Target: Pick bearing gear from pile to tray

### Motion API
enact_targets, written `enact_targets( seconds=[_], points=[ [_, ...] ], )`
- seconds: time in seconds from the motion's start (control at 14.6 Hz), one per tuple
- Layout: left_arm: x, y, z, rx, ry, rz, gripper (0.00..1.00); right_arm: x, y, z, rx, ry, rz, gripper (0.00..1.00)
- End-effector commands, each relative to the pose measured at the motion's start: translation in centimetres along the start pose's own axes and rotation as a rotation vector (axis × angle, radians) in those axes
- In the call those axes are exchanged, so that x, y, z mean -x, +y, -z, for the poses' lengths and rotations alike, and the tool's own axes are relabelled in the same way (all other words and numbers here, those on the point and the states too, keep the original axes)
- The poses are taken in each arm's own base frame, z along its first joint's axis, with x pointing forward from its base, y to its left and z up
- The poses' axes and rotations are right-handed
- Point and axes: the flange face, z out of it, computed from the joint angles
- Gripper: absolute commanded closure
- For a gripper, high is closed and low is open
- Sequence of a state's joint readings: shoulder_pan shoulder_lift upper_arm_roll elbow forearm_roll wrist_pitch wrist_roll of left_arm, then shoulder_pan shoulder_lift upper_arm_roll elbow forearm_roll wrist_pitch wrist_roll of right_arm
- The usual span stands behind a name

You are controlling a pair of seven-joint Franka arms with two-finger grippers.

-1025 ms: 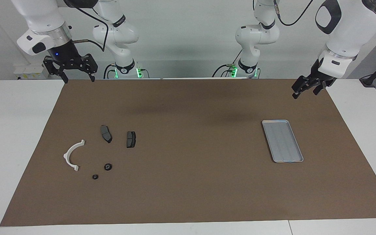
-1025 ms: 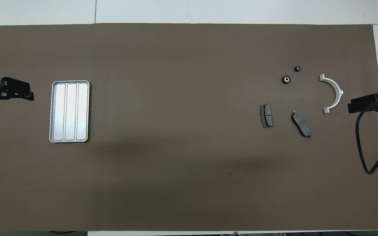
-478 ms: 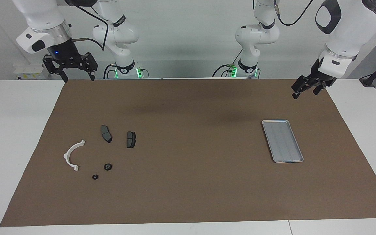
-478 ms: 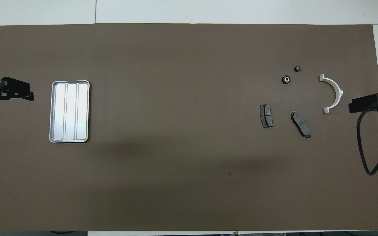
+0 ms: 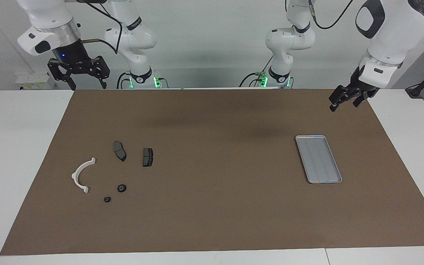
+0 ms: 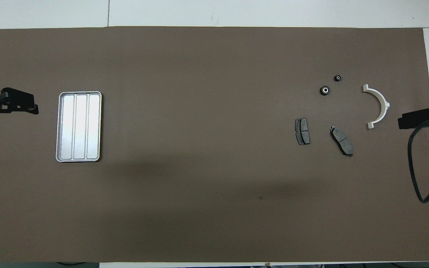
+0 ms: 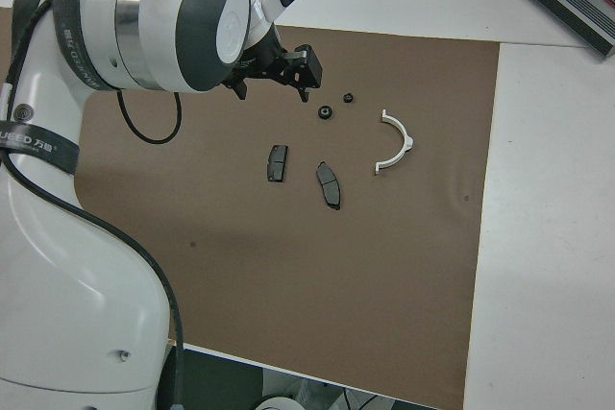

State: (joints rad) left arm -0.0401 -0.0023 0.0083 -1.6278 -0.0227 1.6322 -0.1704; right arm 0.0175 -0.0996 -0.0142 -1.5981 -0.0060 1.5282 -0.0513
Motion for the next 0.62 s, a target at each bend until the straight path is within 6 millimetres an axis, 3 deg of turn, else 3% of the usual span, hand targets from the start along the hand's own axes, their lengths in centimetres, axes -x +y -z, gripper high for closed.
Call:
enact_targets(
  seconds=[0.0, 0.41, 0.55],
  points=[
    [0.8, -0.1, 0.4, 0.004, -0.004, -0.013, 0.00, 0.5, -0.3, 0.1, 0.008, -0.001, 0.008, 0.00],
    [0.8, -0.1, 0.4, 0.004, -0.006, -0.011, 0.00, 0.4, -0.6, -0.1, -0.001, -0.002, 0.007, 0.00],
    [0.8, -0.1, 0.3, 0.004, -0.007, -0.013, 0.00, -0.4, -0.5, -1.2, -0.002, 0.015, 0.001, 0.00]
  ],
)
